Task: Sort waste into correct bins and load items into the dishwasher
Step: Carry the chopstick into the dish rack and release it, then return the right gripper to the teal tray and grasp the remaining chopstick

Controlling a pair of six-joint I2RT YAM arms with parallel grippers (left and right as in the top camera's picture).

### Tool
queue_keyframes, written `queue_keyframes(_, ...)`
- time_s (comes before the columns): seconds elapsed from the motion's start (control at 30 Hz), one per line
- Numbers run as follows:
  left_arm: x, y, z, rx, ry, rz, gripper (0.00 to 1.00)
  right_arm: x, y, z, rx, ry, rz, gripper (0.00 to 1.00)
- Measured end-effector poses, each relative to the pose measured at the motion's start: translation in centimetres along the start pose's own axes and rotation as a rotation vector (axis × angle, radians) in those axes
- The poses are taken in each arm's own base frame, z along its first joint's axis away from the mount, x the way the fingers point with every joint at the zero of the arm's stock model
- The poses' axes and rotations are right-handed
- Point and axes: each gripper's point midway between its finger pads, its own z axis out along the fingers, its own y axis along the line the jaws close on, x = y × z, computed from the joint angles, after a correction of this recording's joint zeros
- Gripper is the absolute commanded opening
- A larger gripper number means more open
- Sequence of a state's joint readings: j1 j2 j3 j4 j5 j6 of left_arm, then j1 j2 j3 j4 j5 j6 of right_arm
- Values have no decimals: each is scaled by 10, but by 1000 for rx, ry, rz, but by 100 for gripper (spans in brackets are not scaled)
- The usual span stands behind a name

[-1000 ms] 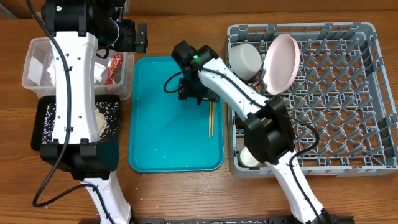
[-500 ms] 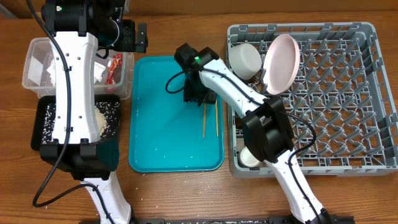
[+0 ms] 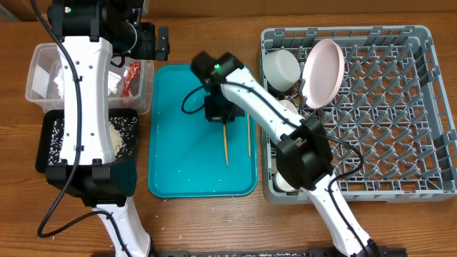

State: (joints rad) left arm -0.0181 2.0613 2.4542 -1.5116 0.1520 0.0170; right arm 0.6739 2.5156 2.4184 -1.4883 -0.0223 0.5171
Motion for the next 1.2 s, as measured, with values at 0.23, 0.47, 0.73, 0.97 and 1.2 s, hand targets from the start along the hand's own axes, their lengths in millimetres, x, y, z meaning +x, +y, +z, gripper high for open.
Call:
queue_keyframes(0.23,0,0,0,0,0,0,100,0,-17,-172,-92,-285,-40,4)
queue_keyframes(0.47,0,0,0,0,0,0,100,27,-44,-270,-166,-483,-42,4)
queue_keyframes(0.73,0,0,0,0,0,0,100,57,-184,-284,-66,-457,360,4)
queue_keyframes(0.97,0,0,0,0,0,0,100,82,-262,-178,192,-188,848,4)
queue_keyframes(1.2,0,0,0,0,0,0,100,88,-281,-114,300,-200,1148,8)
